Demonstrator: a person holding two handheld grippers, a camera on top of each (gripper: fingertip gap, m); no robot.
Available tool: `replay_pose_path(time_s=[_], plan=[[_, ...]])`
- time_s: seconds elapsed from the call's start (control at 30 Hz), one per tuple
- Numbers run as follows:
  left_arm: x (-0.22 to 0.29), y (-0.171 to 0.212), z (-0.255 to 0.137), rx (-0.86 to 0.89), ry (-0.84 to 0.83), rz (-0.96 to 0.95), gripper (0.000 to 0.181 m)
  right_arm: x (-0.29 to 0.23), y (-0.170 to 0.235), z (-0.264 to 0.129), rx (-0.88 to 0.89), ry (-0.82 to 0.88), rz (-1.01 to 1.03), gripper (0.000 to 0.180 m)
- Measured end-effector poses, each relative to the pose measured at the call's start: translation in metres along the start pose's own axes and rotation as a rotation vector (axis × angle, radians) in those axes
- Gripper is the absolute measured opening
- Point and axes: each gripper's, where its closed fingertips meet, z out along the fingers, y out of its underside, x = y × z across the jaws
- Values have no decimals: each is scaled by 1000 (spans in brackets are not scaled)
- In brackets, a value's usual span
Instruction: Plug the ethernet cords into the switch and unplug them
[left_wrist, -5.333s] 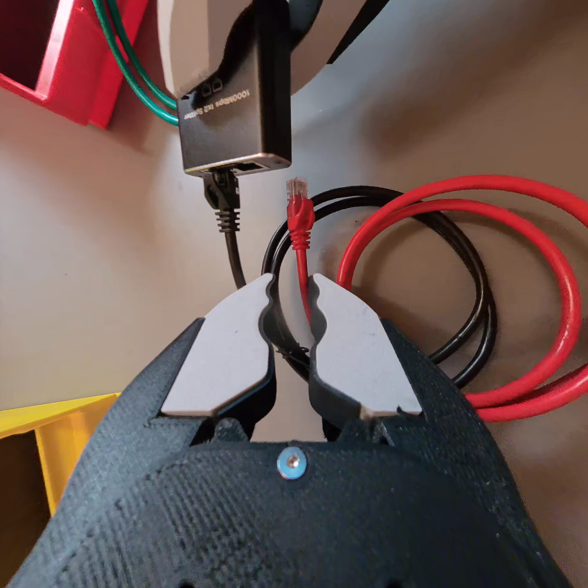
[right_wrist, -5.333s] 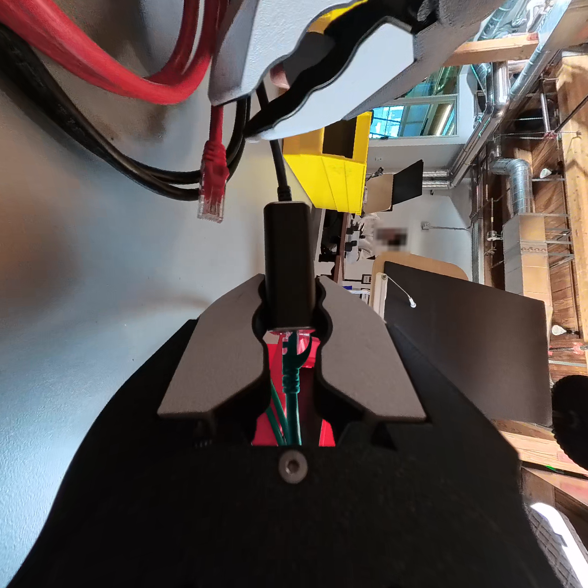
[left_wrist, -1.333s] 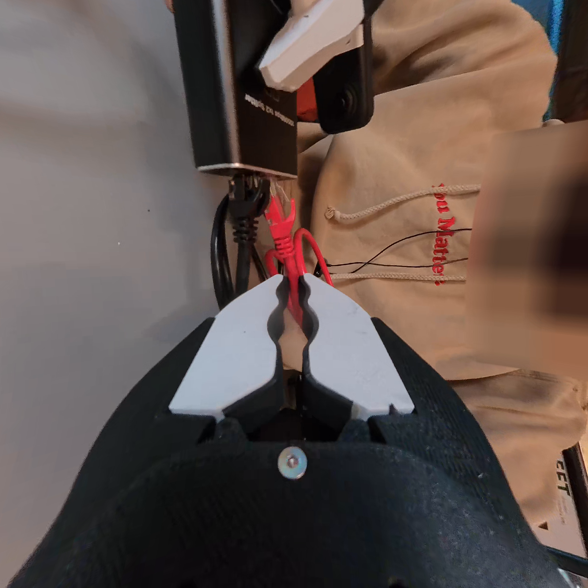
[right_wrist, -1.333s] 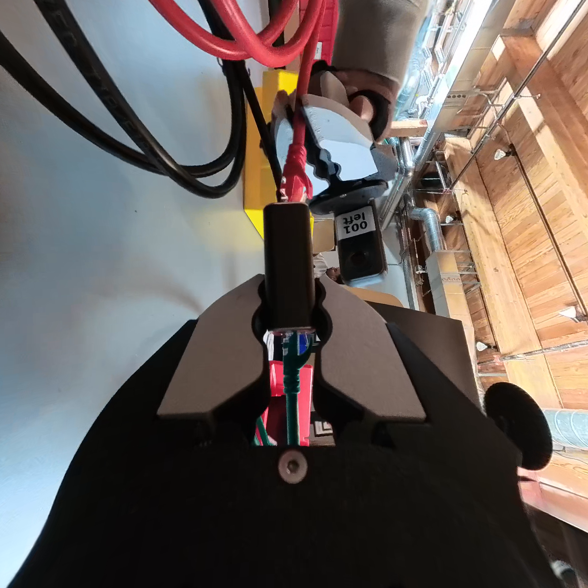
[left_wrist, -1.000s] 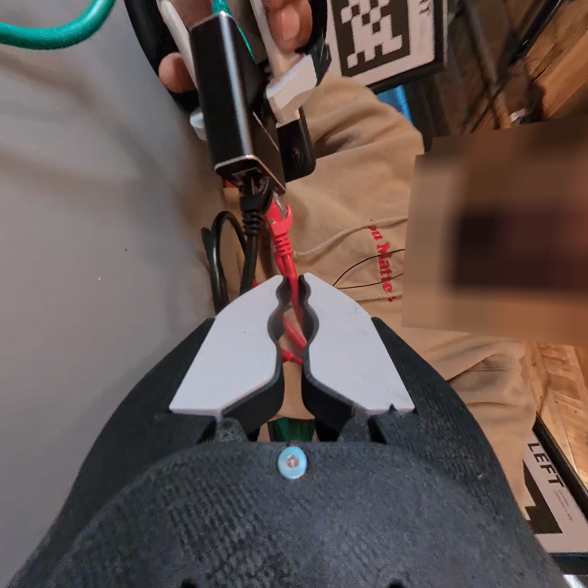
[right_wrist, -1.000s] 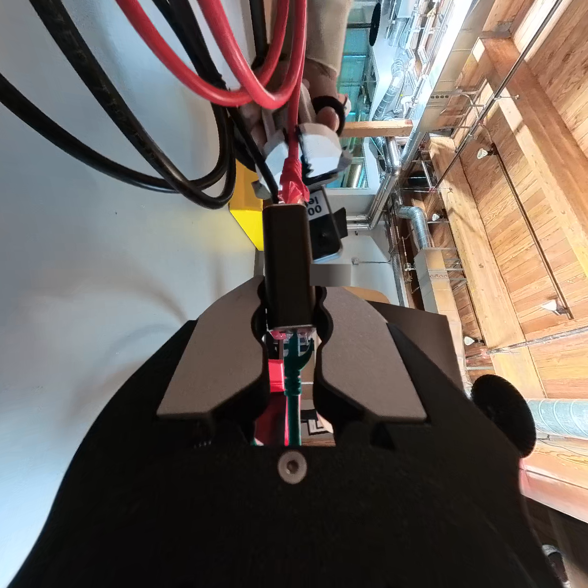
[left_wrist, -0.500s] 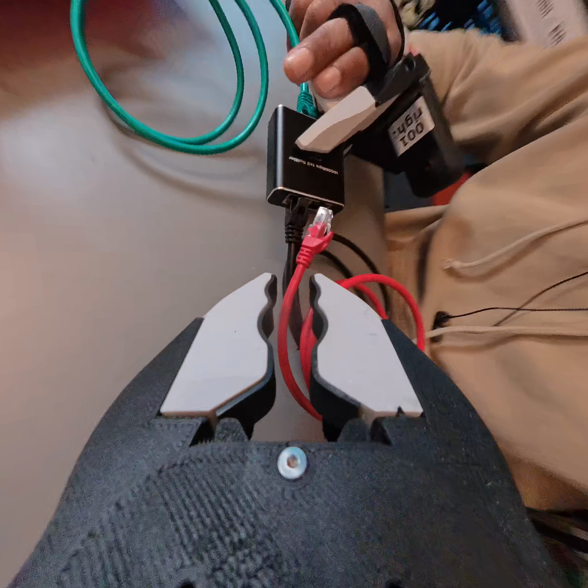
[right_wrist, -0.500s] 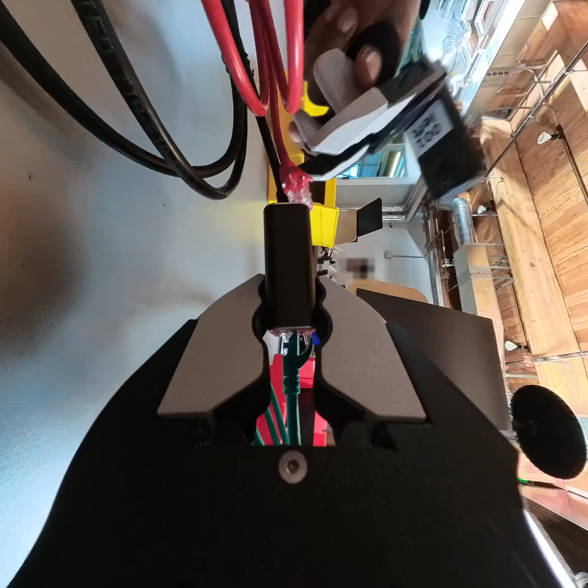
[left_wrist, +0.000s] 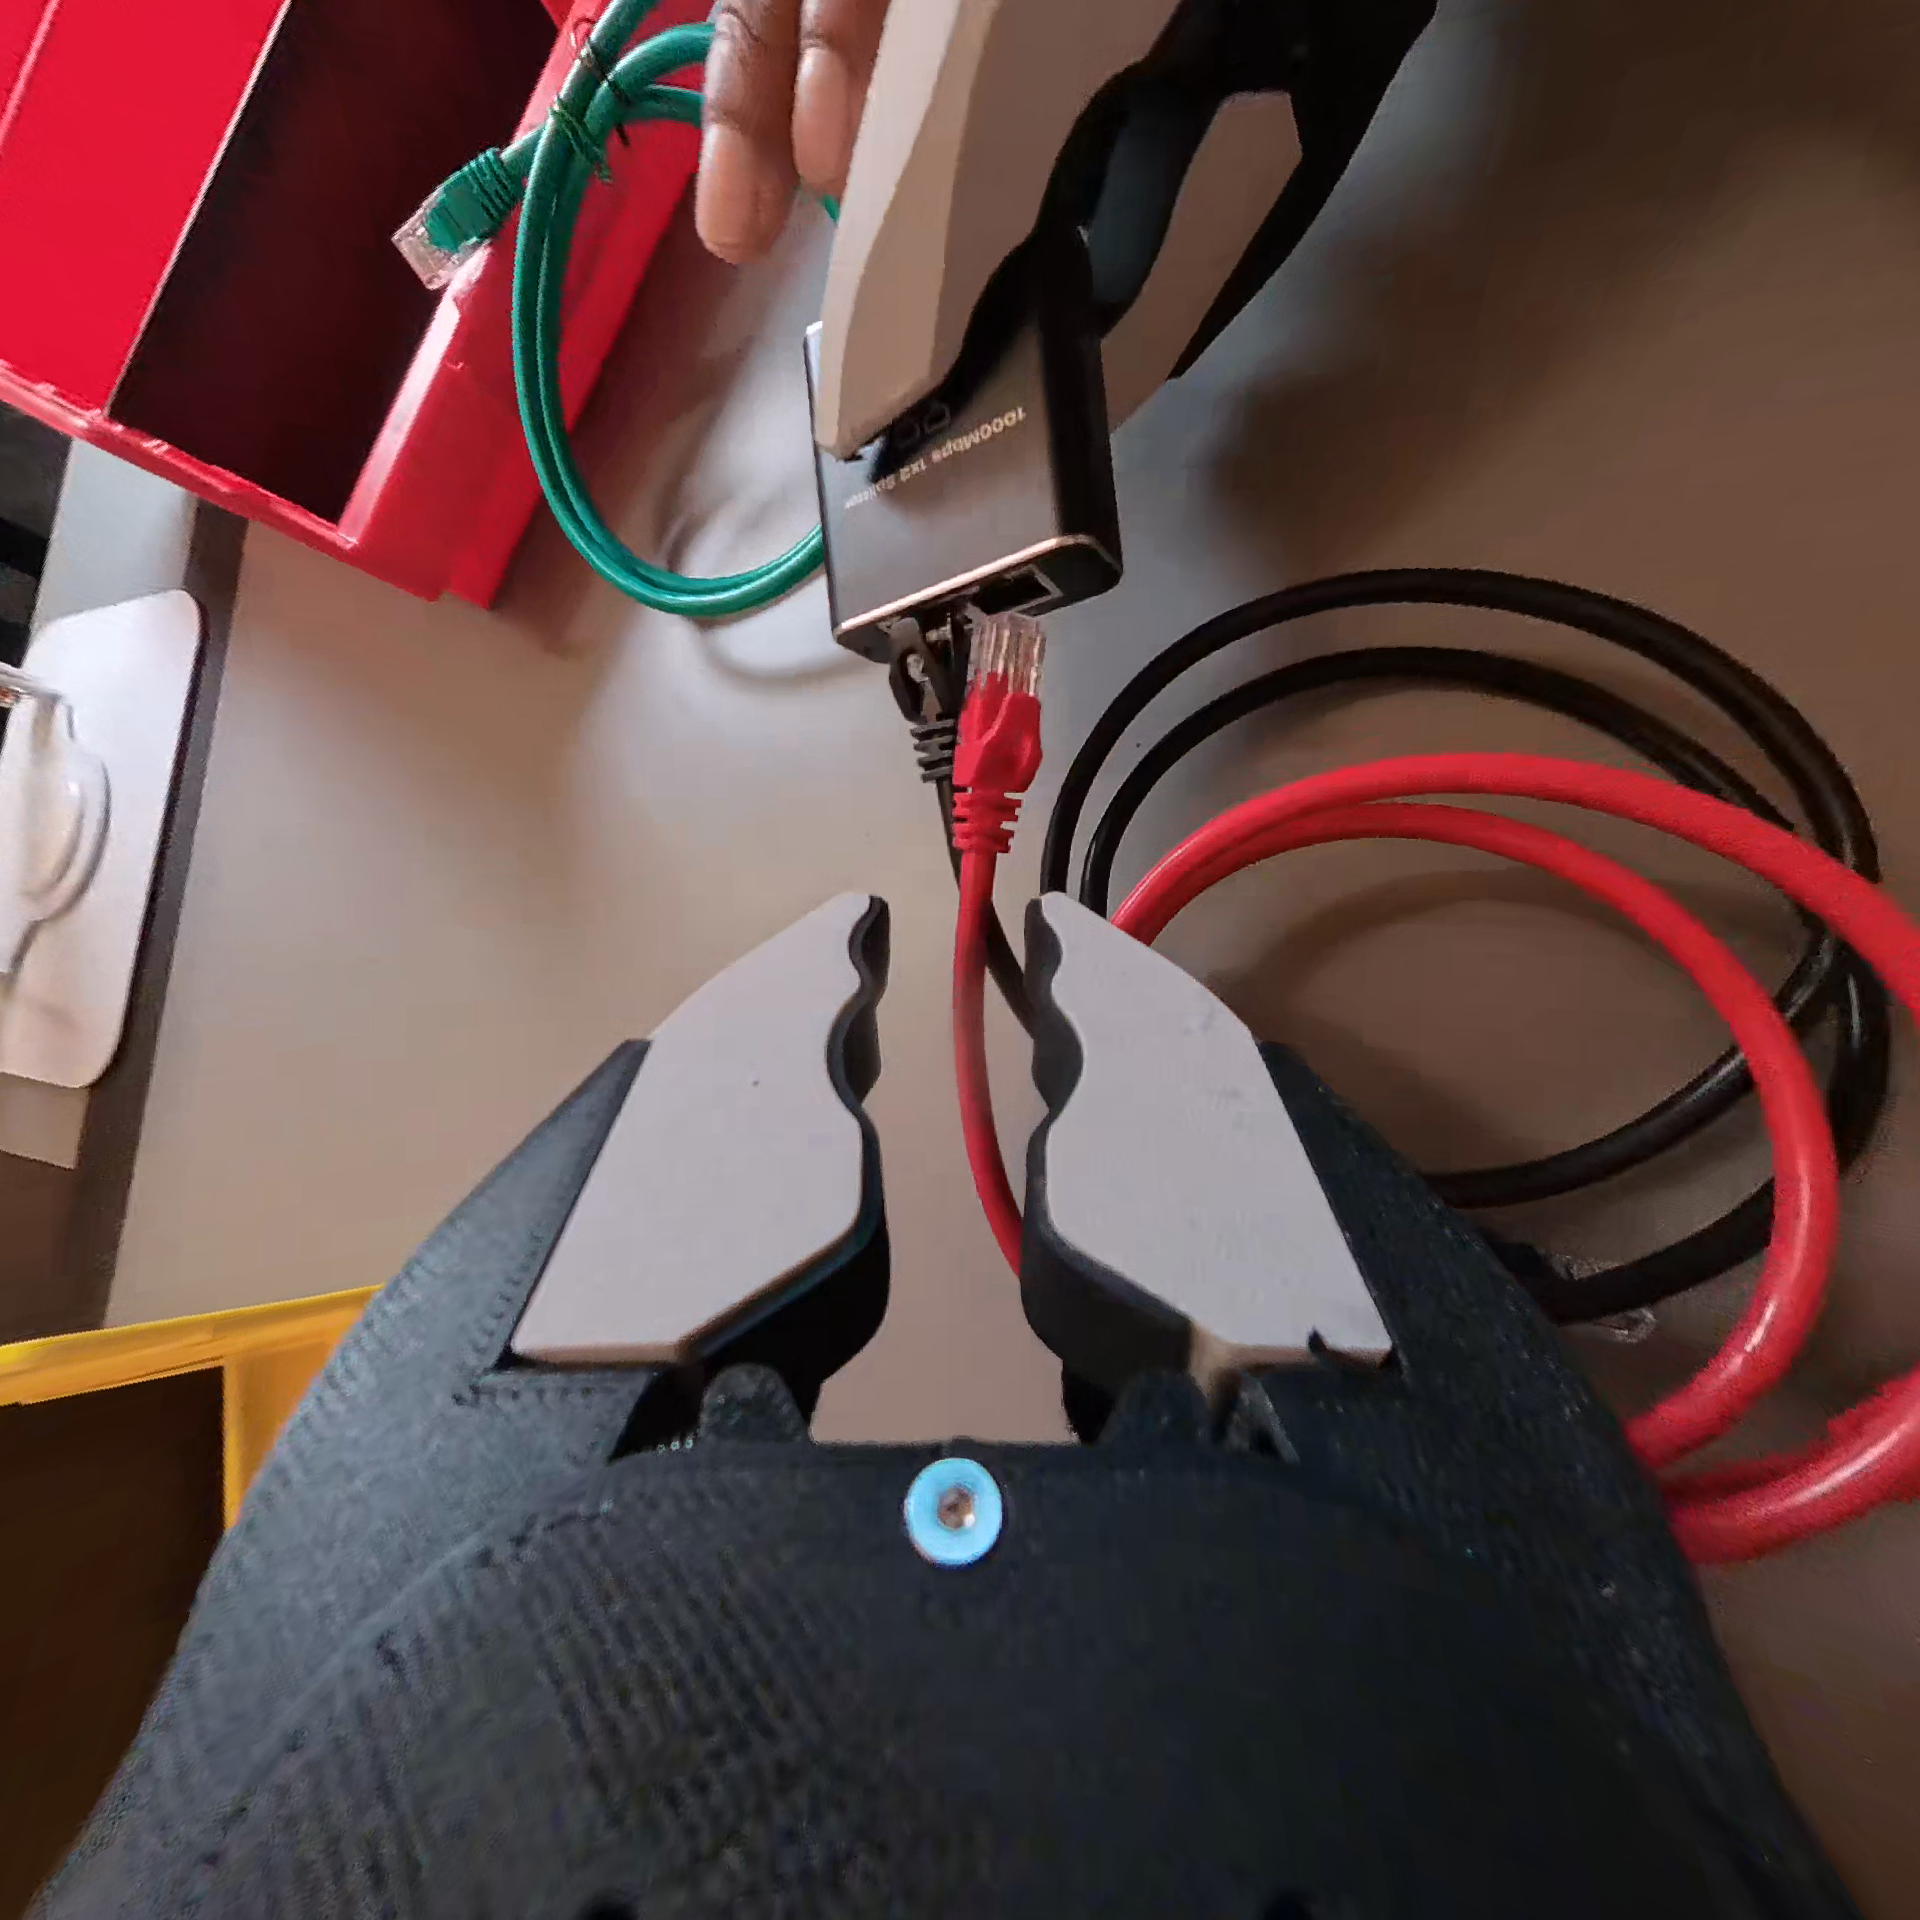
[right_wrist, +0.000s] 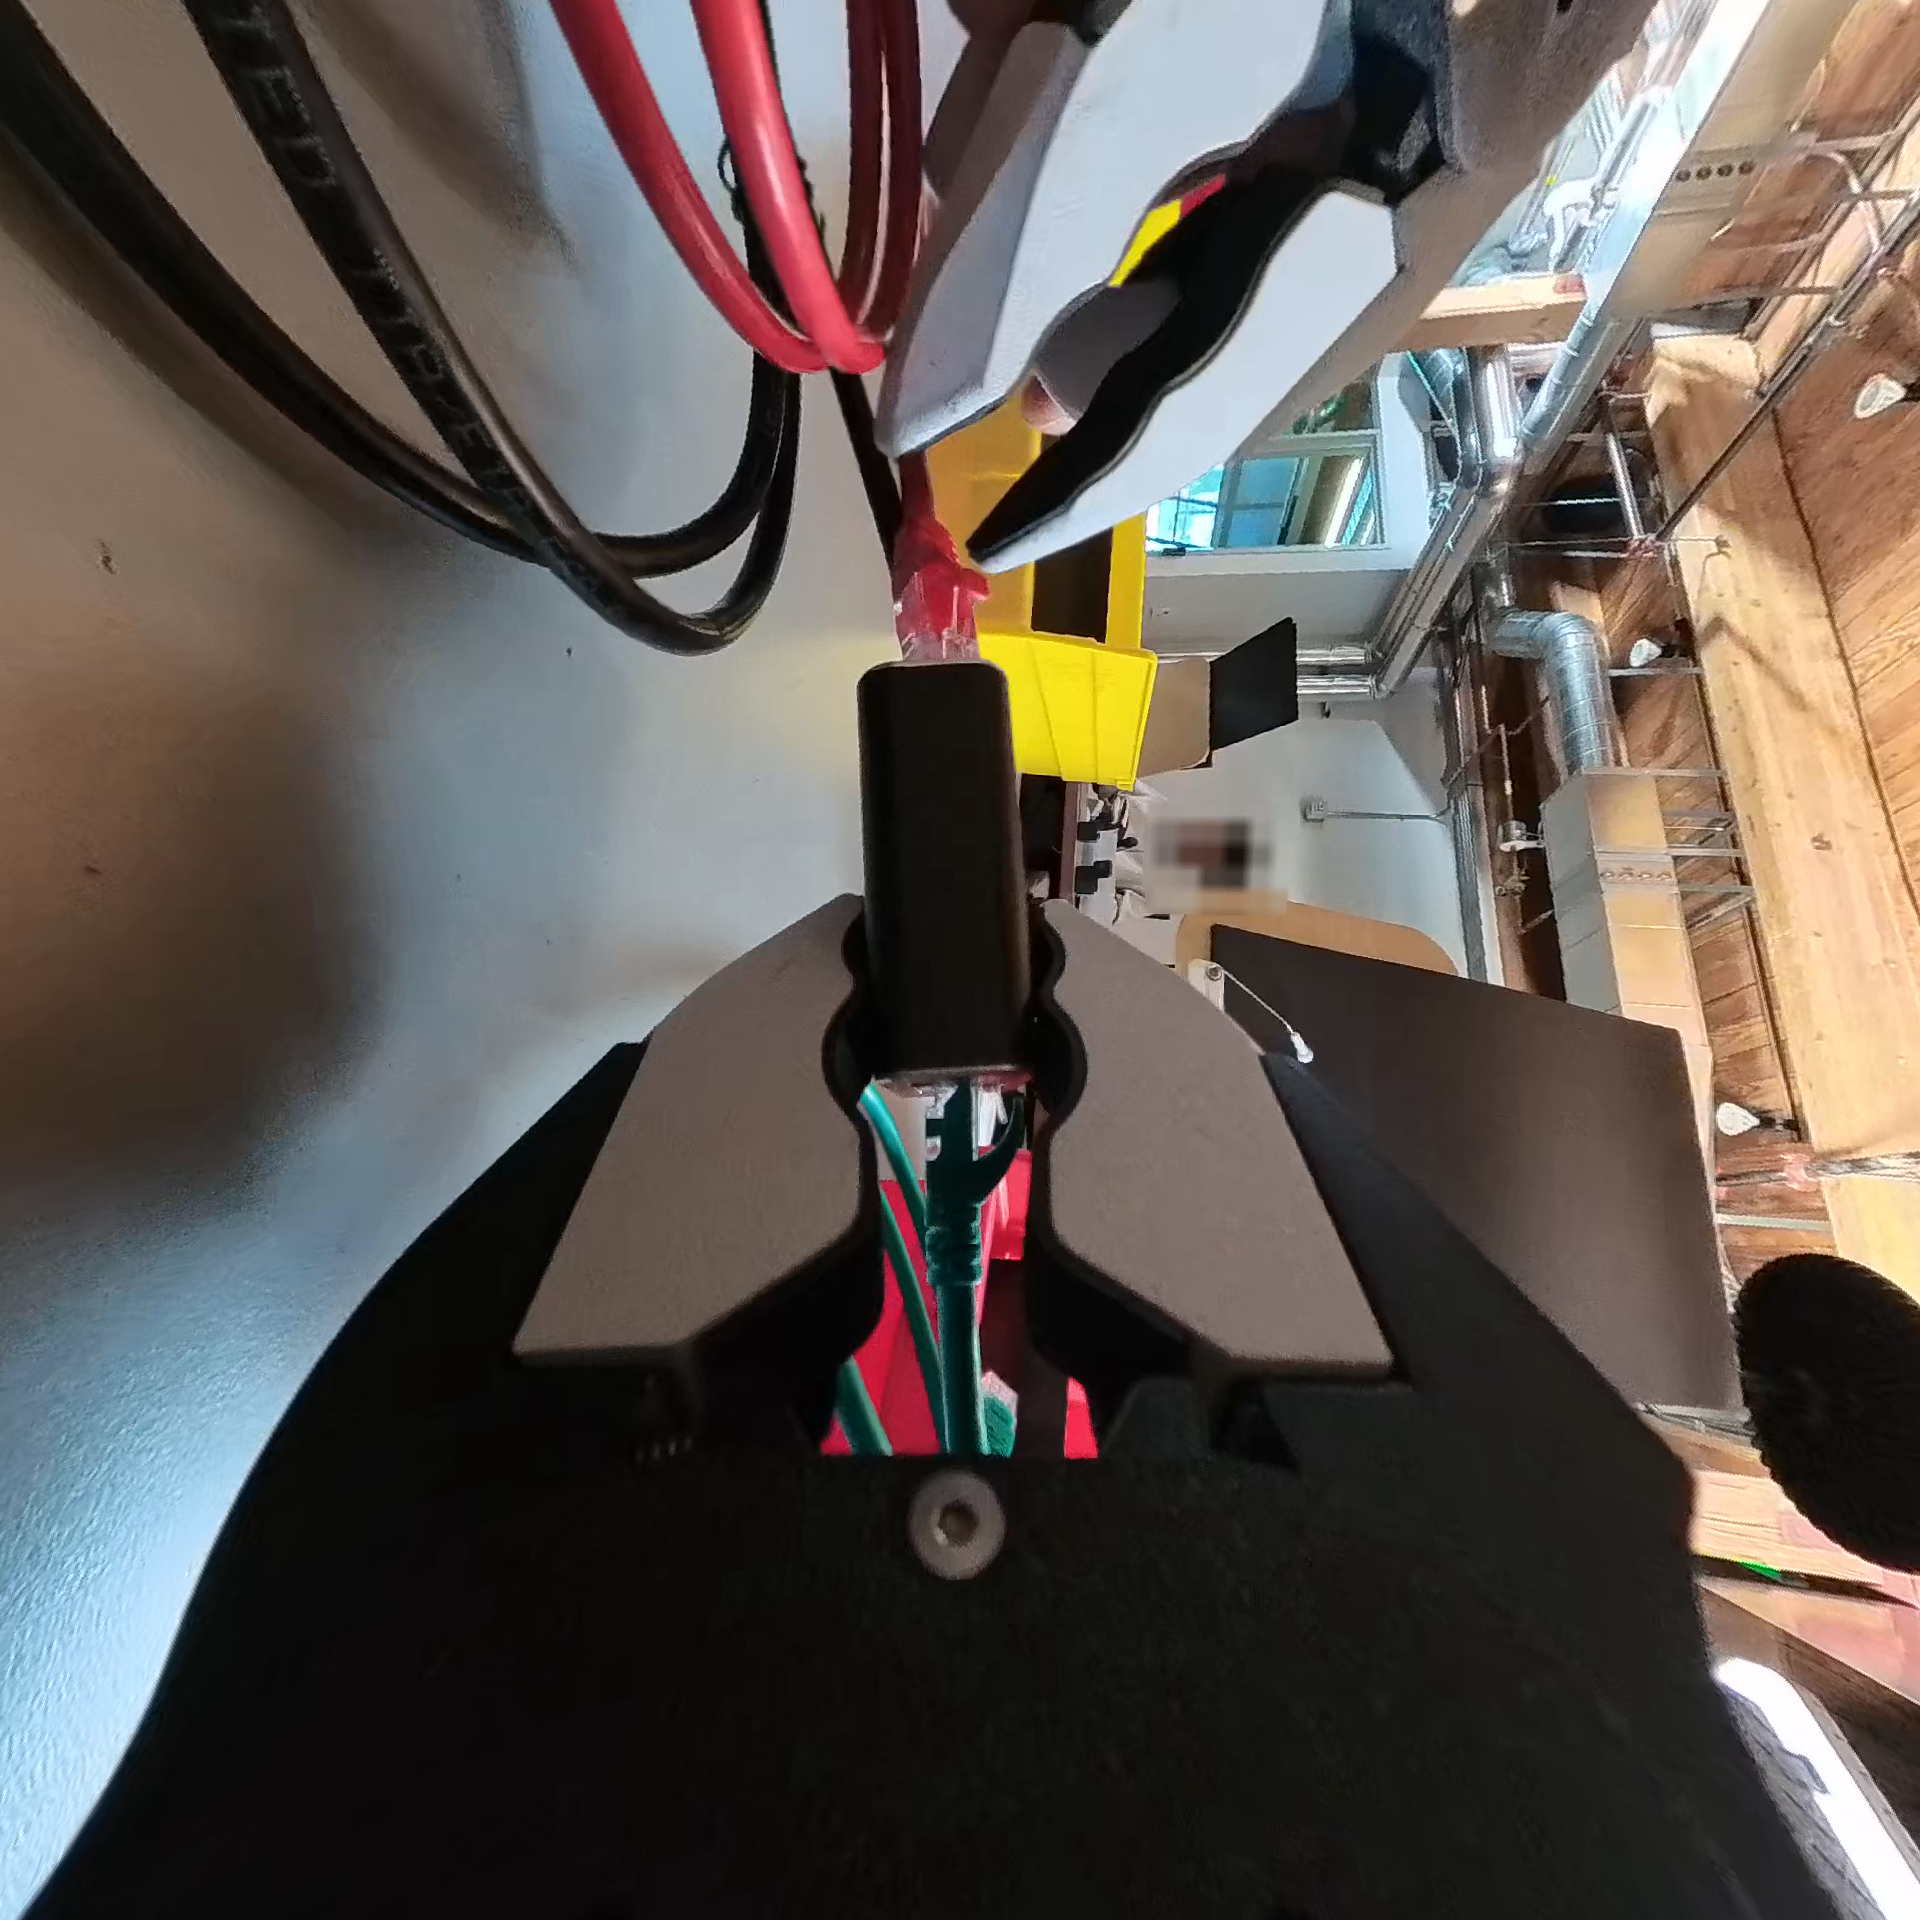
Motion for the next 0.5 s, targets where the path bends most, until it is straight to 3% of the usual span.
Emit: replay_pose_path(time_s=[0.3, 0.37, 0.5], plan=[[0, -5, 10, -23, -127, 134, 7, 3, 3, -1, 0, 4, 21, 27], [0, -8, 8, -17, -92, 78, 7, 5, 3, -3, 5, 11, 26, 26], [5, -15, -1, 17, 137, -218, 6, 5, 7, -1, 3, 17, 46, 26]])
